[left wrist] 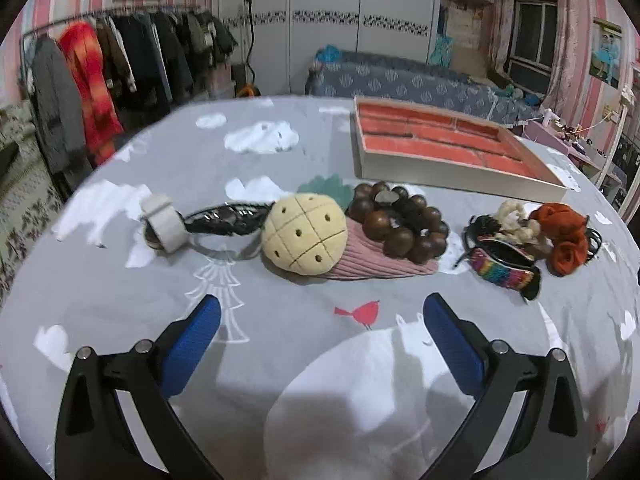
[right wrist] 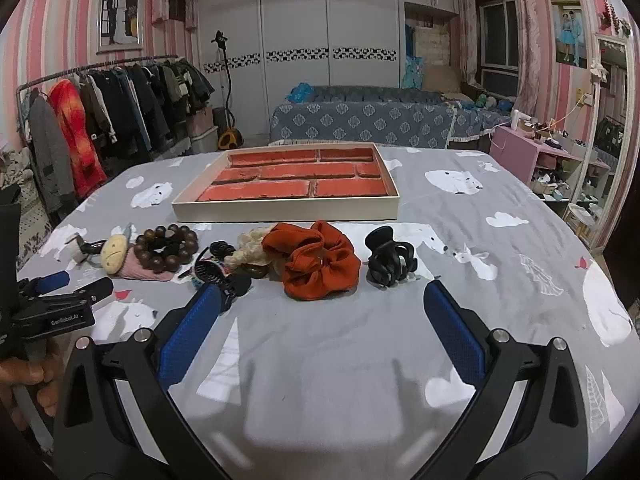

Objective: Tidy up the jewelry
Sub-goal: 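Grasp the pineapple plush with the left tool while the right tool grasps the orange scrunchie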

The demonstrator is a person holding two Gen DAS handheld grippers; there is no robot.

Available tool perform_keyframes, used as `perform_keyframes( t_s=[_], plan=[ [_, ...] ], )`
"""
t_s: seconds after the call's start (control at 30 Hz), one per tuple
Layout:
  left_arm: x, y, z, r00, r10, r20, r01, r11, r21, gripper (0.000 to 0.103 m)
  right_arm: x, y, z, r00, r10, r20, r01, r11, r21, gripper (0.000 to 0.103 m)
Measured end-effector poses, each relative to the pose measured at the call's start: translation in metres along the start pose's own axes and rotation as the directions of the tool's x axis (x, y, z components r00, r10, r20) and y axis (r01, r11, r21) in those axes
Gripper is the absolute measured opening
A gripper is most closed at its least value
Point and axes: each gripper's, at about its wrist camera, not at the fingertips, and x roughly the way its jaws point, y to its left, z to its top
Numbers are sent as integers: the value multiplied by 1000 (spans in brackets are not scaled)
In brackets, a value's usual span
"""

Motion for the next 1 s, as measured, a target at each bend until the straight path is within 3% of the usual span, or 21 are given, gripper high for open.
perform_keyframes(
  t_s=[0.27, 0.57, 0.67, 0.73, 0.8, 0.83, 1.0],
  plan=[
    [30, 15, 25, 998, 60, -9, -60, 998, -12, 99, 35, -4, 6, 998, -4, -66, 4, 1000, 0, 99],
    [46, 16, 40, 1000, 22, -3, -22, 1000, -8, 98, 82, -2, 14, 989, -13, -146, 15, 1000, 12, 99],
    [50, 14, 42, 1000, -3, -11, 3, 1000, 4, 86, 94, 1, 16, 986, -5, -164, 8, 1000, 14, 86],
    [54, 13, 42, 999, -25, -30, 25, 1000, 3, 65, 103, 3, 18, 985, -6, -175, 8, 1000, 11, 77],
    [57, 13, 42, 998, -43, -43, 43, 999, -1, 61, 110, 2, 18, 982, -10, -190, 13, 1000, 15, 69],
    [56, 13, 42, 998, -46, -39, 45, 999, -6, 56, 114, 1, 19, 980, -8, -198, 12, 1000, 23, 59],
    [51, 20, 41, 996, -83, -23, 83, 996, -32, 52, 114, -1, 20, 979, 28, -200, -22, 999, 36, 23]
  ],
)
